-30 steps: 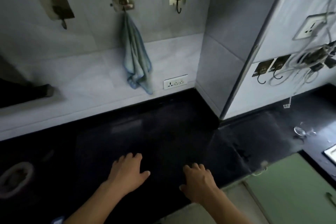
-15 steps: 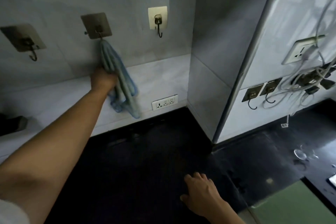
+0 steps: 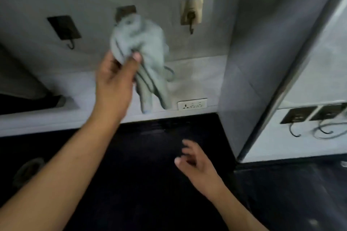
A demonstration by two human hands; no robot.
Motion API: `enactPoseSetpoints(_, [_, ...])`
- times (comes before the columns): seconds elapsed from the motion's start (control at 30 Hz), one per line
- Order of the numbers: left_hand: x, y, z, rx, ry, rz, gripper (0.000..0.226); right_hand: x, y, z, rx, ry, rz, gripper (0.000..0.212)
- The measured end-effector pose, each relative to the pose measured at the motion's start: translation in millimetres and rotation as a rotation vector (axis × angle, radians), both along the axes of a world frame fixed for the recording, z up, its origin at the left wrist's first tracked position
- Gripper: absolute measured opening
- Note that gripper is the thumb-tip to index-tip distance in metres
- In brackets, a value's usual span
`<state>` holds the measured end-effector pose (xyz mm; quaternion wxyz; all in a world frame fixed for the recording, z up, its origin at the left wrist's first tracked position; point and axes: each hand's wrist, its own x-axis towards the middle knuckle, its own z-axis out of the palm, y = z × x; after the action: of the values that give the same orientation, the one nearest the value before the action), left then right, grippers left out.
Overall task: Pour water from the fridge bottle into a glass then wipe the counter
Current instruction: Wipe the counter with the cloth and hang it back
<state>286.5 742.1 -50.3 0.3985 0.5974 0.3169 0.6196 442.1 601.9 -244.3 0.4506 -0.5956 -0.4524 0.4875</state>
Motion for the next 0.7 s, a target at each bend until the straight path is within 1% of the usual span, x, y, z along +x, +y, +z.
enactPoseSetpoints(0.07, [-1.5,-41.8,-42.9,-0.115,0.102,-0.061,0.011,-10.3,12.1,6.8,0.009,0.452,0.049,0.085])
enactPoseSetpoints(0.1, [-4.8,-60.8,-70.7,-0.183,0.169,-0.094,0.012,-15.6,18.0,6.4,-0.033,0.674,0.069,0.088])
enactPoseSetpoints(0.13, [-9.8,-78.5,-100.1,-0.257,0.239,-0.139,0.014,-21.0,22.3,3.2,-0.09,0.878,0.075,0.081])
enactPoseSetpoints(0.17, [-18.0,-96.3,-128.2,-0.337,0.326,-0.17,0.016,-27.1,23.2,-2.3,-0.155,0.978,0.057,0.06])
enactPoseSetpoints(0.2, [-27.8,-112.9,-154.9,-0.415,0.404,-0.181,0.018,-32.6,24.8,-13.4,-0.239,0.97,0.012,0.032])
enactPoseSetpoints(0.23, [-38.8,-126.8,-179.0,-0.504,0.481,-0.167,0.02,-35.1,24.4,-25.1,-0.33,0.896,-0.04,0.011])
enactPoseSetpoints(0.27, [-51.0,-141.5,-199.6,-0.6,0.534,-0.13,0.023,-39.9,23.5,-34.0,-0.399,0.75,-0.047,0.016])
enactPoseSetpoints(0.3, [-66.0,-155.4,-219.1,-0.701,0.581,-0.075,0.03,-41.7,23.0,-46.1,-0.418,0.584,-0.015,0.018])
enactPoseSetpoints(0.33, [-82.6,-168.6,-236.5,-0.795,0.622,-0.023,0.037,-44.5,19.8,-52.7,-0.392,0.443,0.028,0.018])
enactPoseSetpoints(0.37, [-102.1,-181.1,-252.2,-0.88,0.681,0.04,0.042,-46.1,16.2,-63.5,-0.362,0.339,0.038,0.016])
enactPoseSetpoints(0.4, [-123.2,-190.3,-268.0,-0.936,0.766,0.108,0.046,-45.6,11.1,-74.2,-0.316,0.293,0.042,0.012])
enactPoseSetpoints(0.43, [-146.5,-199.6,-284.3,-0.981,0.872,0.186,0.052,-44.5,3.5,-90.0,-0.254,0.178,0.064,0.019])
enactPoseSetpoints(0.47, [-167.5,-206.8,-297.8,-1.023,0.961,0.256,0.06,-41.8,-5.1,-109.0,-0.179,-0.015,0.094,0.028])
enactPoseSetpoints(0.5, [-186.5,-211.6,-310.4,-1.054,1.017,0.314,0.065,-39.8,-13.6,-128.6,-0.133,-0.281,0.133,0.034])
enactPoseSetpoints(0.53, [-202.5,-214.7,-321.5,-1.072,1.054,0.359,0.068,-39.5,-21.3,-148.4,-0.132,-0.56,0.182,0.04])
enactPoseSetpoints(0.57, [-213.8,-214.3,-329.4,-1.086,1.089,0.386,0.07,-38.0,-29.8,-165.9,-0.169,-0.798,0.245,0.048])
enactPoseSetpoints(0.6, [-223.3,-211.5,-335.5,-1.083,1.128,0.404,0.071,-39.1,-38.7,-181.5,-0.214,-0.944,0.314,0.057])
enactPoseSetpoints(0.63, [-232.8,-207.1,-343.6,-1.063,1.17,0.414,0.072,-41.3,-46.6,-193.8,-0.236,-1.013,0.367,0.064])
enactPoseSetpoints(0.7, [-249.4,-193.7,-359.5,-0.976,1.282,0.409,0.073,-45.5,-60.5,-204.4,-0.219,-1.059,0.385,0.075])
